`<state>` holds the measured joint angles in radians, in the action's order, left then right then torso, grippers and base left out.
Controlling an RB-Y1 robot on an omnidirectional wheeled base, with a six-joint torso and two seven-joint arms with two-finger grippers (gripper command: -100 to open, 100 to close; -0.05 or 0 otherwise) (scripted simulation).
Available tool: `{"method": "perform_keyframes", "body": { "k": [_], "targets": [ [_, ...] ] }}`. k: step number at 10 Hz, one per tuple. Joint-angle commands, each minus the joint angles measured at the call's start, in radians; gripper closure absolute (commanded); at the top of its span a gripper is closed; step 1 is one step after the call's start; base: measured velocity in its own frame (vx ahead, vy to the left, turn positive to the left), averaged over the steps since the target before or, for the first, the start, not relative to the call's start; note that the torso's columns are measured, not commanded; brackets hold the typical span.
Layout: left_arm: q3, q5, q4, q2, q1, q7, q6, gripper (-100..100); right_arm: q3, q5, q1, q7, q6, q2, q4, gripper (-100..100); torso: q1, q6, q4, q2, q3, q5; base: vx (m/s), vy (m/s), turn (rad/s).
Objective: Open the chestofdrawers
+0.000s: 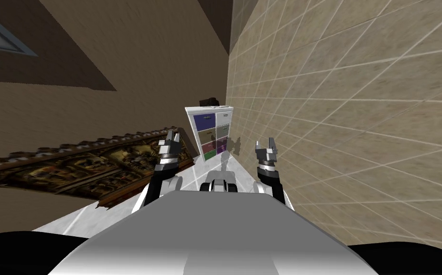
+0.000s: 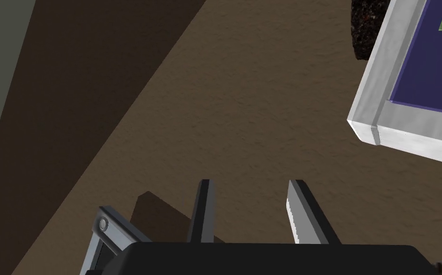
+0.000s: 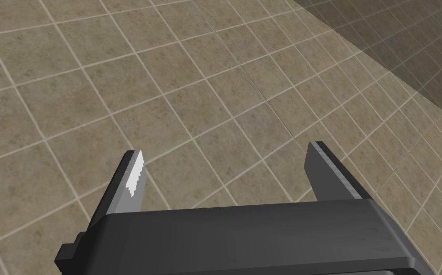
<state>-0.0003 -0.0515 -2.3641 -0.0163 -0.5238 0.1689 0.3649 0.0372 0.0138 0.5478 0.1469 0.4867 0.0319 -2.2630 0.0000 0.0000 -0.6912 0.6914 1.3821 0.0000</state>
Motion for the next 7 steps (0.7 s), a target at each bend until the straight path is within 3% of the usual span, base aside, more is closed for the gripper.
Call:
{"method": "perform_keyframes", "body": {
  "k": [1, 7],
  "targets": [
    [0.004, 0.004, 0.020, -0.052, 0.005, 0.000, 0.003, -100, 0.000, 0.000, 0.000, 0.000, 0.000, 0.000, 0.000, 0, 0.000, 0.000, -0.033, 0.033, 0.069, 0.000, 0.044, -0.013, 0.017],
    [0.026, 0.024, 0.132, -0.129, 0.031, 0.003, 0.017, -100, 0.000, 0.000, 0.000, 0.000, 0.000, 0.000, 0.000, 0, 0.000, 0.000, -0.047, 0.046, 0.094, 0.000, 0.095, -0.041, 0.030]
  ]
}}
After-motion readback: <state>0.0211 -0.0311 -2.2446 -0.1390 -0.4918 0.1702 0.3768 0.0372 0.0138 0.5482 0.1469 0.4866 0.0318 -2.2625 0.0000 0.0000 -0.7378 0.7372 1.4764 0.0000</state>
